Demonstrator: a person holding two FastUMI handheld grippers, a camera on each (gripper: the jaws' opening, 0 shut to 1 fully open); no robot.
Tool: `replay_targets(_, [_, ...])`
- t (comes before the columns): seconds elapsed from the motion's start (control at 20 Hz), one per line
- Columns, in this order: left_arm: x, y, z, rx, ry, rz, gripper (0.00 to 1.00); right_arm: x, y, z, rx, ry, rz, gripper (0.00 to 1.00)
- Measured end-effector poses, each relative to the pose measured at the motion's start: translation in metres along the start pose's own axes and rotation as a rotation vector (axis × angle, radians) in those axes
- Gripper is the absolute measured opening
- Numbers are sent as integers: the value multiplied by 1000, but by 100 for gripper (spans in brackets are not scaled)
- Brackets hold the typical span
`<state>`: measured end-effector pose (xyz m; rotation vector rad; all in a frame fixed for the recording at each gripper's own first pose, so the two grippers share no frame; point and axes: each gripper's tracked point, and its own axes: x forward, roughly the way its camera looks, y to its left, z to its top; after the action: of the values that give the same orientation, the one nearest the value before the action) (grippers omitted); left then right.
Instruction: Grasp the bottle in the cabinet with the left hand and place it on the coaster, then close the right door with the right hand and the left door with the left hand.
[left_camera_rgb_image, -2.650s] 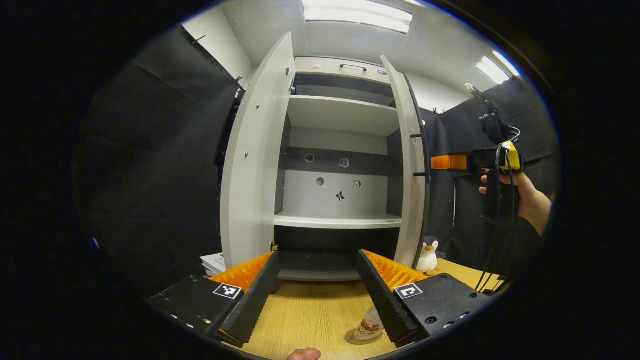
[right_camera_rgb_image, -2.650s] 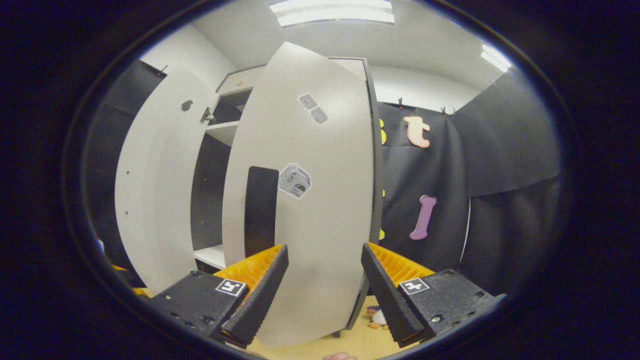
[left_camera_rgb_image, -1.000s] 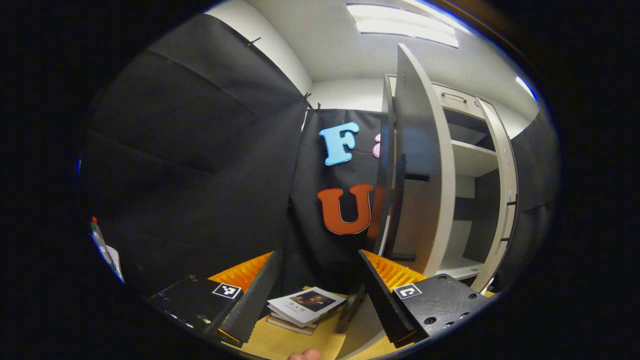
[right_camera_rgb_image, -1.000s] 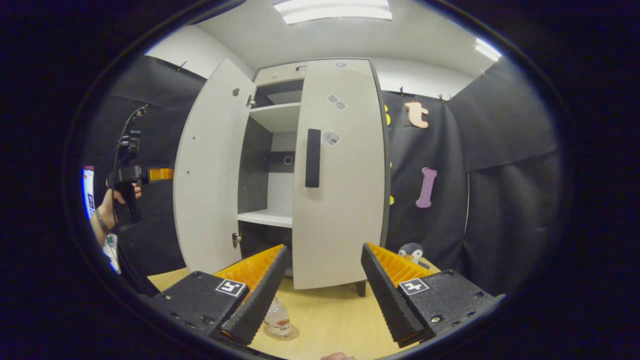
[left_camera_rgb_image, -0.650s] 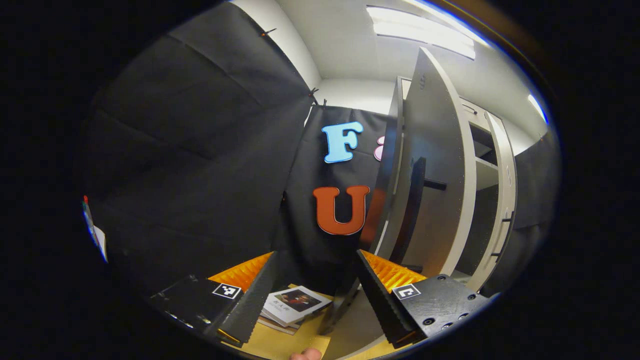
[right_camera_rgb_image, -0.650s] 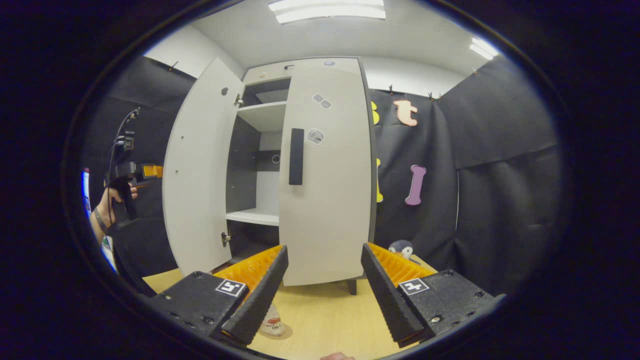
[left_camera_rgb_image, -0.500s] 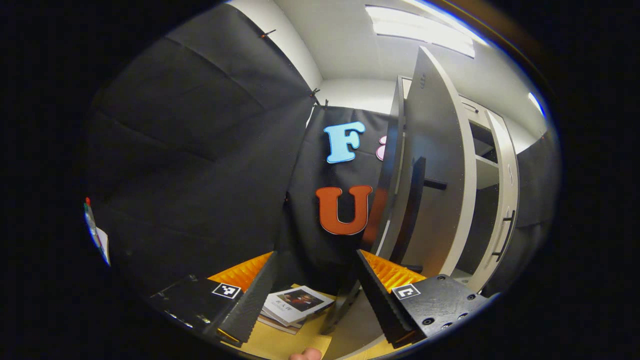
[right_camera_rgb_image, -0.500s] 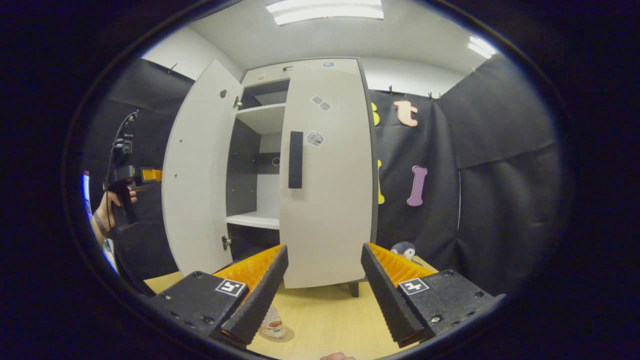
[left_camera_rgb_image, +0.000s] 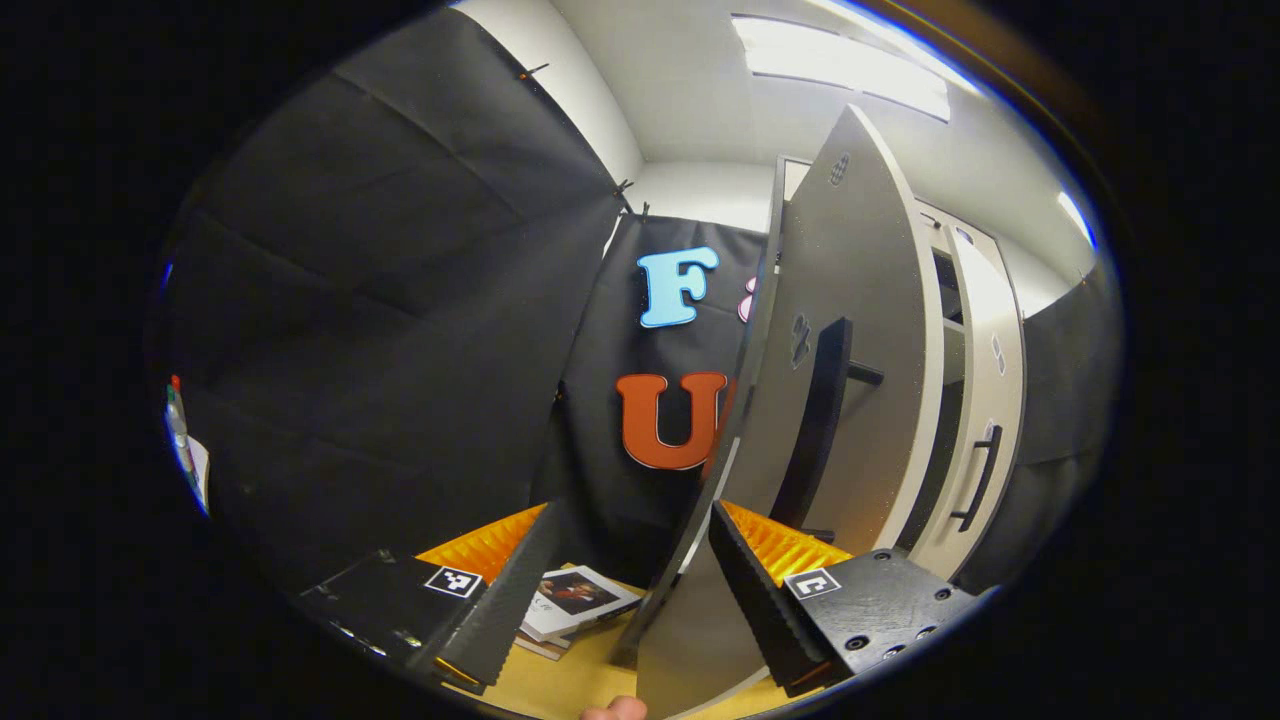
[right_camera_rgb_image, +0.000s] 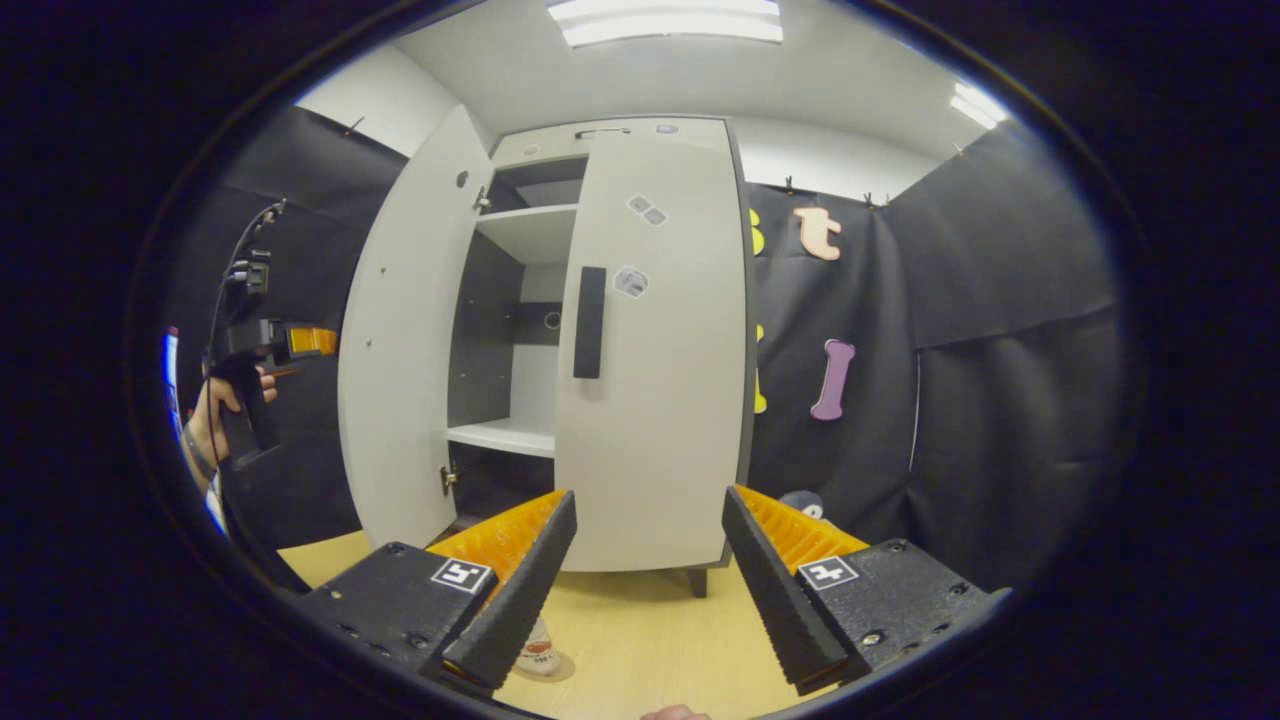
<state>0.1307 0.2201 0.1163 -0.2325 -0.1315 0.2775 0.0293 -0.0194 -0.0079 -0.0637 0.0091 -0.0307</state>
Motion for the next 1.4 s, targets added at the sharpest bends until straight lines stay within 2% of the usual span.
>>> replay_targets(0.05, [-1,-8,-1,12,-2,-18,99,0,0,0,0,0,-3,96])
replay_targets(0.25, [0,-40,-9,38,14,-117,99,0,0,1,0,0,-5,94])
replay_targets(0.4, [1,-65,-15,-6,23,-162,99,0,-2,5,2,-9,-17,96])
replay_targets(0.45, [1,-74,-19,-22,31,-182,94,-2,-4,7,0,-13,-25,97])
replay_targets(0.5, [3,-85,-24,-31,42,-204,99,-4,-8,9,-2,-21,-35,96])
replay_targets(0.6, [4,-102,-28,-43,54,-250,99,-10,-17,11,-11,-45,-56,97])
replay_targets(0.65, [4,-106,-24,-46,41,-263,95,-9,-22,11,-17,-47,-70,96])
replay_targets(0.75, [1,-110,-17,-34,16,-278,99,-9,-31,8,-24,-39,-90,96])
replay_targets(0.85, [-2,-112,-13,-8,2,-291,91,-9,-35,8,-13,-44,-95,94])
replay_targets(0.9, [-4,-111,-10,5,-3,-292,99,-9,-35,8,-7,-46,-95,97])
replay_targets(0.95, [-5,-112,-8,16,-8,-294,99,-9,-36,7,-1,-47,-95,96])
replay_targets(1.0, [-7,-111,-6,22,-11,-295,95,-8,-36,6,3,-46,-93,96])
replay_targets(1.1, [-11,-107,-6,44,-6,-287,95,-8,-34,5,15,-45,-85,96])
replay_targets(1.15, [-15,-103,-9,57,2,-281,99,-8,-32,3,24,-41,-80,97])
replay_targets(1.25, [-38,-91,-21,92,19,-263,99,-8,-28,-2,48,-24,-68,96])
replay_targets(1.3, [-41,-88,-22,109,29,-256,95,-8,-26,-5,59,-16,-62,96])
replay_targets(1.35, [-49,-86,-28,122,41,-253,95,-7,-25,-8,70,-5,-56,96])
replay_targets(1.4, [-57,-84,-35,130,49,-251,99,-6,-24,-13,79,9,-52,96])
